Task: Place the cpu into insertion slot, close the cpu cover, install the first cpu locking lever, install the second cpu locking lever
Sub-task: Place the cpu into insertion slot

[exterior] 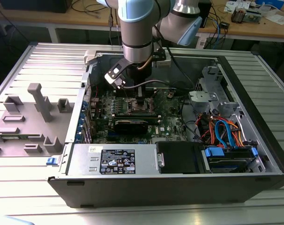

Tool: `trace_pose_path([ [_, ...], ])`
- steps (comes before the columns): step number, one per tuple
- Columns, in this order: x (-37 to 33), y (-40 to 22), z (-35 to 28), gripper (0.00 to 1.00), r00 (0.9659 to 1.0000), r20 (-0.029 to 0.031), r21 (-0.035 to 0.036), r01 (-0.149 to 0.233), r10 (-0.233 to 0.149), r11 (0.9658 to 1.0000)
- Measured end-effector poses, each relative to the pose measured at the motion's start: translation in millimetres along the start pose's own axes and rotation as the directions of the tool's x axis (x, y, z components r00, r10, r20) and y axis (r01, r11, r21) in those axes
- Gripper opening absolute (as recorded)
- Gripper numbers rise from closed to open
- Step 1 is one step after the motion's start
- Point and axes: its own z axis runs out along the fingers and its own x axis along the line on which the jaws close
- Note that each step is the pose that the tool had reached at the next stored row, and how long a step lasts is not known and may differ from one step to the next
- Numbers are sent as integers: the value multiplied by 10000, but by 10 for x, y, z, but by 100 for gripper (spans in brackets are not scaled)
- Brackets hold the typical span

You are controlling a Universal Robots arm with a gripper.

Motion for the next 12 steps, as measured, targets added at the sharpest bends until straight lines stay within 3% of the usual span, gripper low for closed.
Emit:
trace_pose_path([
  [8, -1, -9, 73, 11, 10000, 13, 7, 2, -2, 10000],
  [12, 1, -8, 78, 11, 10000, 2, 2, 0, 0, 10000],
])
